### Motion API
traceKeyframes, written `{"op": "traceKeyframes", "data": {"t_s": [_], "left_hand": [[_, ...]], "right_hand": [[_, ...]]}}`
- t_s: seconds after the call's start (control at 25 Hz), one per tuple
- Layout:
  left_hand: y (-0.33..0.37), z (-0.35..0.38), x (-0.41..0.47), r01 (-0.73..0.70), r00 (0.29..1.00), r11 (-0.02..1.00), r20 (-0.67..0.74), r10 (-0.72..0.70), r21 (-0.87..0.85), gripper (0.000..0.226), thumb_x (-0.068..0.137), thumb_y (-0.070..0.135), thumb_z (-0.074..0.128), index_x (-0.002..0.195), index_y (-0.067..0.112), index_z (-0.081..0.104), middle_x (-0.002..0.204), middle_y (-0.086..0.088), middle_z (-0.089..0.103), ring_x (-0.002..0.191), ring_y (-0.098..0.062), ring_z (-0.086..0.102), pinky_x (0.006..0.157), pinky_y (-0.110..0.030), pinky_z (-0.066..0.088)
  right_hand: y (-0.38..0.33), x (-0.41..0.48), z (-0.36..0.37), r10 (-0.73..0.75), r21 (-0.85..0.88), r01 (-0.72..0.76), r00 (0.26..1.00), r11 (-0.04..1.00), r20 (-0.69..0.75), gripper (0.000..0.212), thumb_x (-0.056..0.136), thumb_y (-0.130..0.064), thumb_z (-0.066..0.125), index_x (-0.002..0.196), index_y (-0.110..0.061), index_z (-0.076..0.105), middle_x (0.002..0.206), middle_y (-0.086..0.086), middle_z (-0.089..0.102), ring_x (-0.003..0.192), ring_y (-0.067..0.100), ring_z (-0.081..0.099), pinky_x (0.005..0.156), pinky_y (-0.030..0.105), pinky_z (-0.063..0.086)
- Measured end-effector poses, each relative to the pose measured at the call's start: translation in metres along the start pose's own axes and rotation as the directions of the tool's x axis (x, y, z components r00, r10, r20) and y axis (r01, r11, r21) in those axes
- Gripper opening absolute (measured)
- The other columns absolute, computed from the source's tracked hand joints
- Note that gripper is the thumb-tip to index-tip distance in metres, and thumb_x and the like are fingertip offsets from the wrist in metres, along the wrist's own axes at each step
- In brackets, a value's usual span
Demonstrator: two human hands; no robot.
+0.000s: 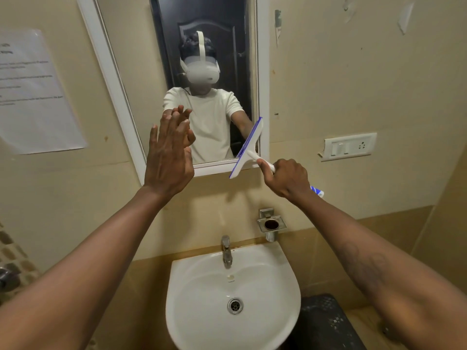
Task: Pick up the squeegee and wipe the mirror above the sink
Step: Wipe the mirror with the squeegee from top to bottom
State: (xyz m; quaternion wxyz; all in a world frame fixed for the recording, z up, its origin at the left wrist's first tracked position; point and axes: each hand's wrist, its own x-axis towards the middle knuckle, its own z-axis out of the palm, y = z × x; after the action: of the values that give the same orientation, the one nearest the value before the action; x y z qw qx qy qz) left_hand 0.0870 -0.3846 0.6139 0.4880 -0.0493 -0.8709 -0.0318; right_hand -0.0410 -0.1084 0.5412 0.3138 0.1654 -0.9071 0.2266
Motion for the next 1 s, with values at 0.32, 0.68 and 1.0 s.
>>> {"op": "traceKeyframes", "data": {"t_s": [0.32, 0.68, 1.0], "left_hand": [[-0.009, -0.009, -0.013, 0.013, 1.0, 1.0, 0.004, -0.013, 0.013, 0.072, 0.088, 0.004, 0.057, 0.157, 0.013, 0.036, 0.173, -0.01, 0.023, 0.162, -0.028, 0.019, 0.131, -0.056, 0.015], [-0.03, -0.013, -0.008, -0.002, 1.0, 1.0, -0.006, 0.002, 0.009, 0.073, 0.088, 0.004, 0.058, 0.157, 0.013, 0.037, 0.173, -0.01, 0.023, 0.162, -0.028, 0.018, 0.131, -0.057, 0.014], [-0.038, -0.001, -0.016, -0.002, 1.0, 1.0, 0.029, 0.002, -0.001, 0.072, 0.09, 0.004, 0.056, 0.159, 0.01, 0.036, 0.172, -0.011, 0.024, 0.162, -0.028, 0.016, 0.131, -0.056, 0.013]], "right_hand": [[-0.034, -0.038, 0.032, 0.244, 0.255, -0.254, 0.967, 0.933, 0.07, 0.078, 0.094, -0.079, 0.028, 0.059, -0.013, 0.049, 0.06, 0.005, 0.055, 0.06, 0.033, 0.055, 0.054, 0.034, 0.034], [-0.117, -0.016, 0.035, 0.436, 0.601, -0.369, 0.899, 0.709, 0.038, 0.073, 0.1, -0.073, 0.028, 0.078, -0.016, 0.066, 0.087, 0.009, 0.073, 0.084, 0.031, 0.063, 0.067, 0.033, 0.041], [-0.126, -0.038, 0.06, 0.447, 0.632, -0.41, 0.888, 0.657, 0.11, 0.076, 0.101, -0.072, 0.029, 0.057, -0.017, 0.057, 0.059, -0.002, 0.062, 0.059, 0.018, 0.062, 0.052, 0.029, 0.04]]}}
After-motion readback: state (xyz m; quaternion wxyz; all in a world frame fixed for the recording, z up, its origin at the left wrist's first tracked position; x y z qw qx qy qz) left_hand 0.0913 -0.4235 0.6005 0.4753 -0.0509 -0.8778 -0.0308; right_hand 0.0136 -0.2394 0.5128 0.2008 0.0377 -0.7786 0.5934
